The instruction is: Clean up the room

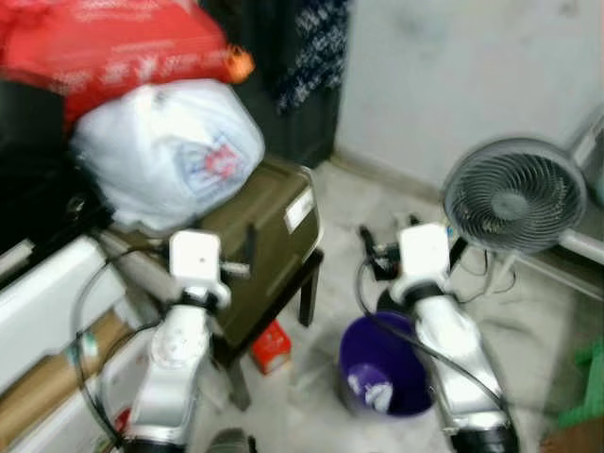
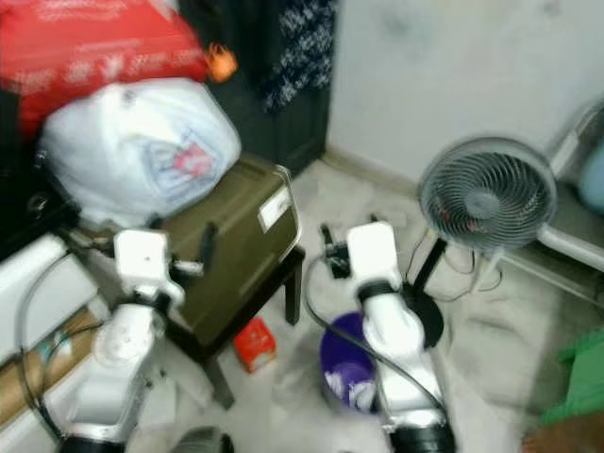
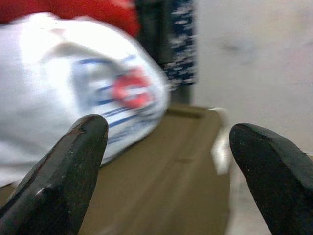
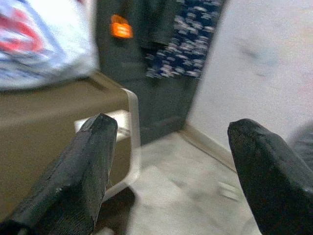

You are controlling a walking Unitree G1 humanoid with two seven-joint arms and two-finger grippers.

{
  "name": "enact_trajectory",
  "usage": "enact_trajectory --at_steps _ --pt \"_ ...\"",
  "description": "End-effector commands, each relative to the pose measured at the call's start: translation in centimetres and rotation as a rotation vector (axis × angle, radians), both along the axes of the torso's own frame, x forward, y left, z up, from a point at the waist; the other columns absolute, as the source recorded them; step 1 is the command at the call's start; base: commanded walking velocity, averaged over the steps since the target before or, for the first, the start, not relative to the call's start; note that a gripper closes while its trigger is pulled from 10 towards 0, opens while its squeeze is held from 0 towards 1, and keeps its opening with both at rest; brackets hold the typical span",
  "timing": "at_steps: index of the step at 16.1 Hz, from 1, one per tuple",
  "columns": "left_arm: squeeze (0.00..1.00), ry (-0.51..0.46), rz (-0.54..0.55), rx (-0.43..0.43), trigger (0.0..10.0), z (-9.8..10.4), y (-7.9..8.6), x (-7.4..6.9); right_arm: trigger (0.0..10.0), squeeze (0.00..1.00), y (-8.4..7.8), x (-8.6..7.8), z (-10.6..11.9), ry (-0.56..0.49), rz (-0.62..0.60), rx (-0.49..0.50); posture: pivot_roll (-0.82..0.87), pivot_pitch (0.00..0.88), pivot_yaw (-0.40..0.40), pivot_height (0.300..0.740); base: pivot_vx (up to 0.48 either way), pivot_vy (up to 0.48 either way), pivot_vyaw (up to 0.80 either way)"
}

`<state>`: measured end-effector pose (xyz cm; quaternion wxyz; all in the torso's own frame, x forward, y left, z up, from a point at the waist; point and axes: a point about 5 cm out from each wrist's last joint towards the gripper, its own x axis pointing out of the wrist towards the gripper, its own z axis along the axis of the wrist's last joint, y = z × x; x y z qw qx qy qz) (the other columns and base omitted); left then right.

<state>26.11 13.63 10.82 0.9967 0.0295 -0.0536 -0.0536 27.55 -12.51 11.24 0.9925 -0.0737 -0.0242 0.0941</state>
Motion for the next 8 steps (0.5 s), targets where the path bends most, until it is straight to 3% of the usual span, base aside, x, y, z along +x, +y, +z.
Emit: enact_trajectory --at_steps 1,5,7,8 --pt "0.00 -0.005 0.005 0.001 10.0 0.1 -0.1 0.1 10.0 0.00 -0.1 0.3 -0.1 -0.004 -0.004 -0.011 0.02 0.000 -0.007 0.740 0.000 0.000 0.80" --pt "0.00 0.019 -0.001 -0.001 10.0 -0.4 -0.2 0.0 10.0 0.00 0.5 0.8 -0.8 -0.001 0.008 -0.008 0.03 0.000 0.012 0.740 0.000 0.000 0.80" --pt "0.00 0.119 0.041 -0.061 10.0 -2.1 0.5 0.0 10.0 0.00 0.2 1.1 -1.4 0.027 -0.015 0.019 0.03 0.000 0.022 0.740 0.000 0.000 0.80" --pt "0.00 0.085 0.019 -0.041 10.0 -1.6 0.3 0.2 10.0 0.00 0.2 1.1 -1.5 0.022 -0.019 0.022 0.03 0.000 0.023 0.740 0.000 0.000 0.80"
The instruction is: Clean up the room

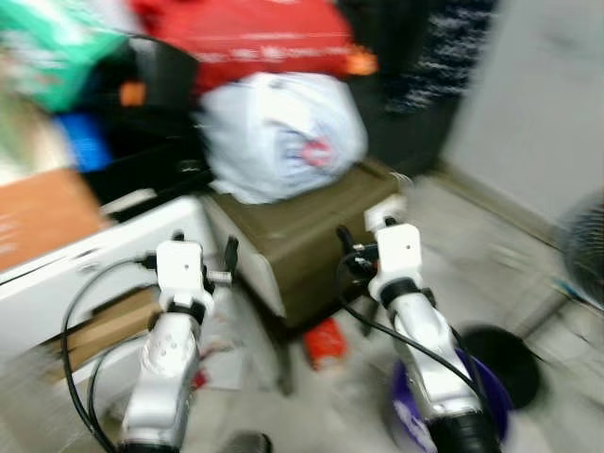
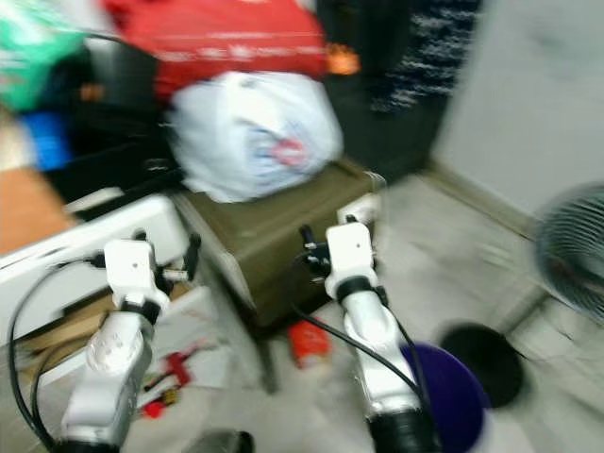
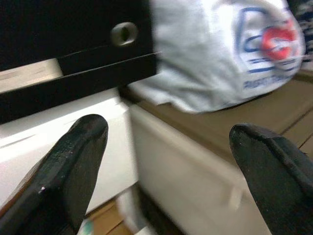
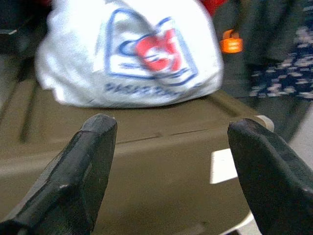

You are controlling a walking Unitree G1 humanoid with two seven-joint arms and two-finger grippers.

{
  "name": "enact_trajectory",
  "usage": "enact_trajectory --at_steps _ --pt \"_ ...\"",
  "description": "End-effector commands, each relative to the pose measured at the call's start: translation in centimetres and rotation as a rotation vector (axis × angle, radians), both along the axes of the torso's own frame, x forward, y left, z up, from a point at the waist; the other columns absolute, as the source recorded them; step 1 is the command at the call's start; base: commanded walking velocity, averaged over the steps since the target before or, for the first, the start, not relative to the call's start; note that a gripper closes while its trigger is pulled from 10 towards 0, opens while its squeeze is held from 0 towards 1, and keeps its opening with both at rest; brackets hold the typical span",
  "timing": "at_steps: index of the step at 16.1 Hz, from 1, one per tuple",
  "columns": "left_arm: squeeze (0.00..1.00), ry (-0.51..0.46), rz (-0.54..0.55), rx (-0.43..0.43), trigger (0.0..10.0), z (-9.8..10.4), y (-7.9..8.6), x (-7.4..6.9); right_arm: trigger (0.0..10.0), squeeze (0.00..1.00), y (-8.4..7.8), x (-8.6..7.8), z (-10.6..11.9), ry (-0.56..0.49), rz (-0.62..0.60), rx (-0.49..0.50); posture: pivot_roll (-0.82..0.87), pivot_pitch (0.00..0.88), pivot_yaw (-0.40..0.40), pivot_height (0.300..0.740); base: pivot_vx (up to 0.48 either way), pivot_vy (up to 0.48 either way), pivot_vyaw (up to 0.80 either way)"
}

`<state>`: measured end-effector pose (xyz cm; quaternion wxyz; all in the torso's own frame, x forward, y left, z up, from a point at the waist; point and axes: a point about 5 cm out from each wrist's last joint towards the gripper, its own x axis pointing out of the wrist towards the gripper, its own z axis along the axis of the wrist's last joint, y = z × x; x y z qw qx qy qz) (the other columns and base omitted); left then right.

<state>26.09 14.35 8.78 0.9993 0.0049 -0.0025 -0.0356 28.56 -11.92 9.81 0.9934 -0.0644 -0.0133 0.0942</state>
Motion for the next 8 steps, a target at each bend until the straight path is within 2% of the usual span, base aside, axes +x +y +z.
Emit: enact_trajectory --at_steps 1,4,7,8 --pt "0.00 -0.031 -0.024 0.008 10.0 0.62 -0.55 0.28 10.0 0.00 -0.35 0.09 -0.03 -0.006 -0.021 0.001 0.04 0.000 0.022 0.740 0.000 0.000 0.80" --pt "0.00 -0.061 -0.038 0.023 10.0 1.33 -0.91 0.40 10.0 0.00 -0.48 0.21 0.34 -0.013 -0.037 0.014 0.05 0.000 0.013 0.740 0.000 0.000 0.80" --pt "0.00 -0.065 -0.018 0.038 10.0 1.46 -0.42 0.27 10.0 0.00 -0.58 0.30 0.60 -0.014 -0.041 0.026 0.05 0.000 0.008 0.740 0.000 0.000 0.80" --pt "0.00 -0.063 0.019 0.063 10.0 1.46 0.08 0.09 10.0 0.00 -0.77 0.21 0.72 -0.010 -0.046 0.034 0.05 0.000 0.005 0.740 0.000 0.000 0.80"
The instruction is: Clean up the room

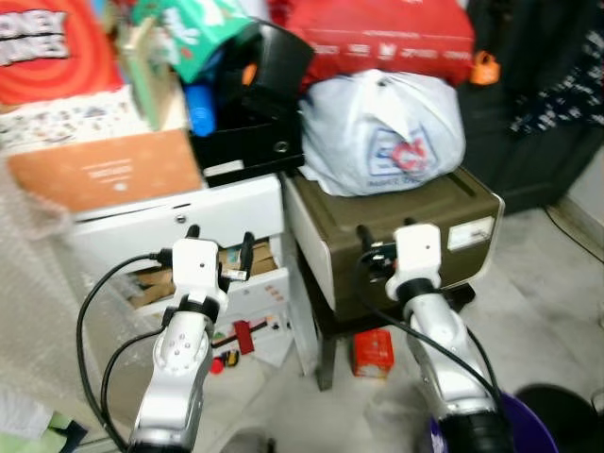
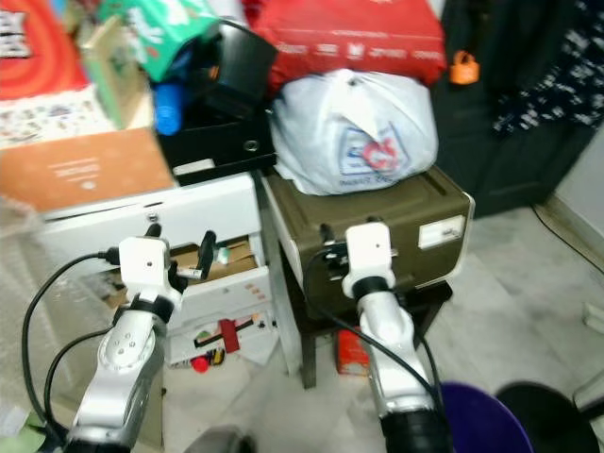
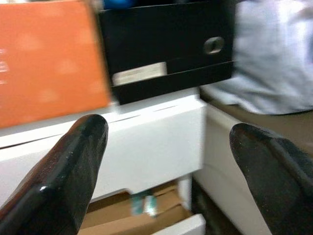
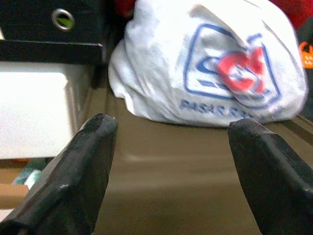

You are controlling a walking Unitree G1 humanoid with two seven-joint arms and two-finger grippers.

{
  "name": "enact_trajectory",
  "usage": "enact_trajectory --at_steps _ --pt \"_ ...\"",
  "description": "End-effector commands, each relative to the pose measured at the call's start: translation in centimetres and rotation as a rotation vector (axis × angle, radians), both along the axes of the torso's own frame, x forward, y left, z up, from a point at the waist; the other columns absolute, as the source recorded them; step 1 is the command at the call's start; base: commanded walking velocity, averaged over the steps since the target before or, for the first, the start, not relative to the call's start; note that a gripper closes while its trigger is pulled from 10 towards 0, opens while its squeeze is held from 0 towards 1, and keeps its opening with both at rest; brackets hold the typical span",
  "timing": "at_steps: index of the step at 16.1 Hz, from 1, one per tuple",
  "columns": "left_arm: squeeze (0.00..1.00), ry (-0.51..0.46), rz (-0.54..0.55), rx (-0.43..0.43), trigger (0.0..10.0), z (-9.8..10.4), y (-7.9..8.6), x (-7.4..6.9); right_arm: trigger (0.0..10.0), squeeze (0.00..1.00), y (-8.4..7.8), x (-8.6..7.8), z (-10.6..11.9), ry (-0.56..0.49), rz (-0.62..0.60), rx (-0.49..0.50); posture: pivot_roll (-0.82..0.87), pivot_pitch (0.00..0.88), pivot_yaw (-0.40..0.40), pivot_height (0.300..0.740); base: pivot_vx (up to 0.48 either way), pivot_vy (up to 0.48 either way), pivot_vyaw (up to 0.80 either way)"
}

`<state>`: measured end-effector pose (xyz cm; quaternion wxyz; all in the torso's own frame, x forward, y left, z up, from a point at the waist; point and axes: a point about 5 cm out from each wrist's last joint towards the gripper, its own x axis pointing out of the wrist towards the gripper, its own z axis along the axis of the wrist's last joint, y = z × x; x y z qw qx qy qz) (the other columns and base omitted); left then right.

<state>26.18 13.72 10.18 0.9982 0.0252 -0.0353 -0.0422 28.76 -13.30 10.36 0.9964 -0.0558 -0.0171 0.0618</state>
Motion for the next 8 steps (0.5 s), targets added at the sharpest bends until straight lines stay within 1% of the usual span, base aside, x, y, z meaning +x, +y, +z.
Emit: enact_trajectory --at_steps 1,2,3,4,7,8 --pt "0.00 0.002 0.037 0.021 10.0 0.1 1.0 0.0 10.0 0.00 0.4 -0.1 0.1 0.013 0.008 0.020 0.05 0.000 0.002 0.740 0.000 0.000 0.59" --pt "0.00 0.005 0.029 0.013 10.0 0.1 1.2 -0.2 10.0 0.00 0.0 -0.3 0.0 0.022 -0.009 0.042 0.04 0.000 -0.002 0.740 0.000 0.000 0.00" --pt "0.00 0.006 0.030 0.011 10.0 0.0 1.3 -0.3 10.0 0.00 -0.1 -0.4 0.0 0.021 -0.011 0.041 0.04 0.000 -0.002 0.740 0.000 0.000 0.00" --pt "0.00 0.025 0.036 -0.005 10.0 -0.3 1.5 -0.8 10.0 0.00 -0.3 -0.6 -0.1 0.029 -0.023 0.028 0.04 0.000 0.001 0.740 0.000 0.000 0.00" --pt "0.00 0.046 0.051 -0.005 10.0 -0.3 2.4 -2.1 10.0 0.00 -0.1 -1.0 0.1 0.023 0.003 0.013 0.04 0.000 0.000 0.740 0.000 0.000 0.00" --pt "0.00 0.059 0.049 -0.005 10.0 -0.5 2.8 -2.5 10.0 0.00 0.0 -1.1 0.1 0.028 0.012 0.005 0.04 0.000 0.000 0.740 0.000 0.000 0.80"
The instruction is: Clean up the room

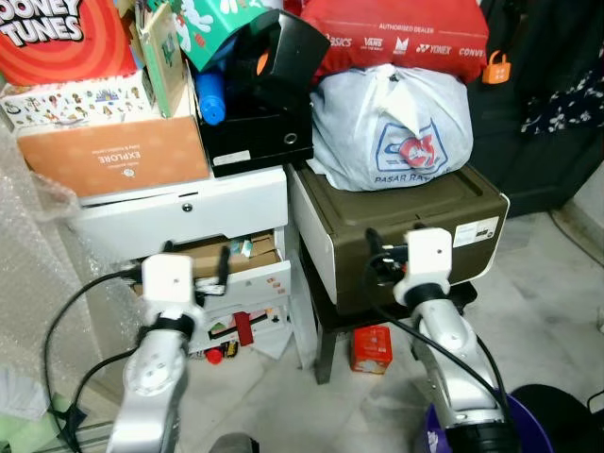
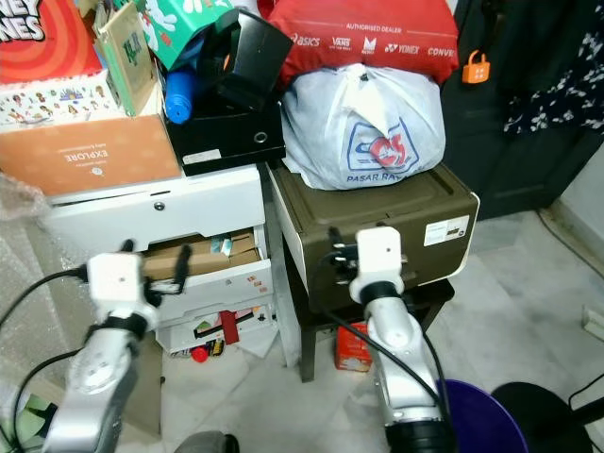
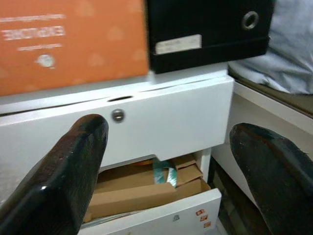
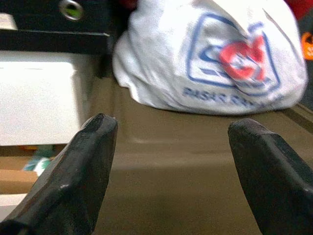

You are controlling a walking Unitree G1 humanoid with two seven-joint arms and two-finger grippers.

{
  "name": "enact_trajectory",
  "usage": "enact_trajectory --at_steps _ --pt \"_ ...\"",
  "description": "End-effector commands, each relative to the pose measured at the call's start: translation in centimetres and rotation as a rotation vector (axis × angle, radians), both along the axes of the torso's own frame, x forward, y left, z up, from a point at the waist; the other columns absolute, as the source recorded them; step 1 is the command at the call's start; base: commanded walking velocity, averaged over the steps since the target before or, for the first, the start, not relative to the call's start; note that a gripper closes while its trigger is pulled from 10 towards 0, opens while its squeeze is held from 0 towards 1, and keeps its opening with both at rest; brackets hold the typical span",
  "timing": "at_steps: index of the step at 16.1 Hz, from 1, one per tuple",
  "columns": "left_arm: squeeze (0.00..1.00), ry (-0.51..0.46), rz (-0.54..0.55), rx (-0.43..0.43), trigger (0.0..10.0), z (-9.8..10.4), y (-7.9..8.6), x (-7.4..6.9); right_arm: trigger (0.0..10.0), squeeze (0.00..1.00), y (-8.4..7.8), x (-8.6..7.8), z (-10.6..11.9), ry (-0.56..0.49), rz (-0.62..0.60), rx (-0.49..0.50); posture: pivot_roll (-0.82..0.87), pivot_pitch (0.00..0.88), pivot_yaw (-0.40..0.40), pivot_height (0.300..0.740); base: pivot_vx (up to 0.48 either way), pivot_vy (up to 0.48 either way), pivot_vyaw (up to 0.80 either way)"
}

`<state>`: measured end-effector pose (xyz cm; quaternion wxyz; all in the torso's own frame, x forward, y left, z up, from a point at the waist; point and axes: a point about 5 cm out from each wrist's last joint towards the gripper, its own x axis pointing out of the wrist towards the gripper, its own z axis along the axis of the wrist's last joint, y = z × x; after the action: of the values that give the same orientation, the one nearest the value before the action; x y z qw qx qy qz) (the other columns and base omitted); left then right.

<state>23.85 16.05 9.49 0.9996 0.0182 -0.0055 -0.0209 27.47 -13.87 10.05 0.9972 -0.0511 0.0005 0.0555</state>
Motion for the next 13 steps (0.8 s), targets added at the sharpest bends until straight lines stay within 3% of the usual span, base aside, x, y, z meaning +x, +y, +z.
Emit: enact_trajectory --at_steps 1,4,13 --pt "0.00 0.016 0.010 -0.003 10.0 -0.01 0.62 -0.21 10.0 0.00 0.72 0.16 0.31 -0.002 0.035 -0.002 0.05 0.000 -0.007 0.740 0.000 0.000 0.80" --pt "0.00 0.006 0.003 0.005 10.0 0.27 0.46 0.37 10.0 0.00 0.91 0.27 0.28 0.000 0.047 -0.004 0.05 0.000 -0.007 0.740 0.000 0.000 0.80" --pt "0.00 0.024 0.001 -0.016 10.0 0.18 0.17 0.37 10.0 0.00 0.73 0.36 0.18 0.013 0.048 -0.009 0.05 0.000 -0.014 0.740 0.000 0.000 0.80"
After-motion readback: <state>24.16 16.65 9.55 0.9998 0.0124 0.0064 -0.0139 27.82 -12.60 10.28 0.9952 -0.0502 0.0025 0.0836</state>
